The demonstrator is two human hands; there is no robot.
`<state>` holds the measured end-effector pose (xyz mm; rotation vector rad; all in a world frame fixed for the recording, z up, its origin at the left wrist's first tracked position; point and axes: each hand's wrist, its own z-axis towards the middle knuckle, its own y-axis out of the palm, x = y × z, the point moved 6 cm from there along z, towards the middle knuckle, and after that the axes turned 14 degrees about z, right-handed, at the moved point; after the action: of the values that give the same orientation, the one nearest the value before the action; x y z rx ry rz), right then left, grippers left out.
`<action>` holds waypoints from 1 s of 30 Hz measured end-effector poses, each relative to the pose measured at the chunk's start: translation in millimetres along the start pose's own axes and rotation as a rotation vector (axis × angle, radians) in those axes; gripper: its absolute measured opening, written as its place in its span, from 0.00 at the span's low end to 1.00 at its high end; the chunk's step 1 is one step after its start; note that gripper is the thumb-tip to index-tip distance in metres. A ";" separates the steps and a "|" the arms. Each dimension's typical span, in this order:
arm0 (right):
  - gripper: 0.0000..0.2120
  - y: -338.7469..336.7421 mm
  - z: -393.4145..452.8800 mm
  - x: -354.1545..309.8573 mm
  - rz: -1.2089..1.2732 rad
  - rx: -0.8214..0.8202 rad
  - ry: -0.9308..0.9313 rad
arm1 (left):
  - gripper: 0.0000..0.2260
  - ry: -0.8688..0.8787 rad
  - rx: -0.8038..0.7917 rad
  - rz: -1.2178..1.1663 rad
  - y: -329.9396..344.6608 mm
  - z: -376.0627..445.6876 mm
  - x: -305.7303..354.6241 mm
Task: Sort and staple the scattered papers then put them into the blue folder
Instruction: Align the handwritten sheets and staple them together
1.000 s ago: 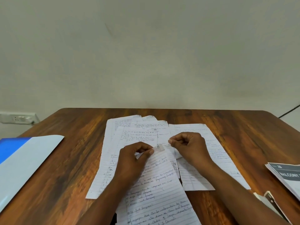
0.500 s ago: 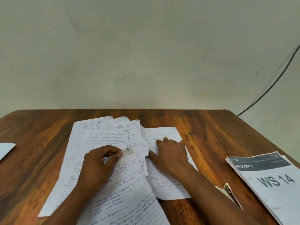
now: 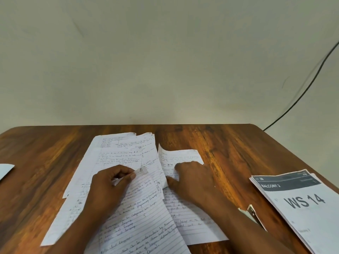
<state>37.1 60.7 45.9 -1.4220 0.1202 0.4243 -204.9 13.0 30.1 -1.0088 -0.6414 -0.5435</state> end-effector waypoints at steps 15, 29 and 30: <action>0.37 -23.1 68.3 117.7 0.471 0.260 0.605 | 0.03 -0.017 -0.018 -0.001 2.3 3.2 -5.5; 0.23 -23.5 55.2 127.2 0.741 0.214 0.600 | 0.04 0.033 -0.022 0.006 0.4 2.2 -2.5; 0.20 -24.0 55.0 127.4 0.799 0.240 0.597 | 0.04 0.031 -0.021 0.006 0.1 2.2 -3.4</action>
<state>153.5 139.2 34.8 -1.1779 1.2098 0.5927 -207.8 15.4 28.4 -1.0205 -0.6060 -0.5603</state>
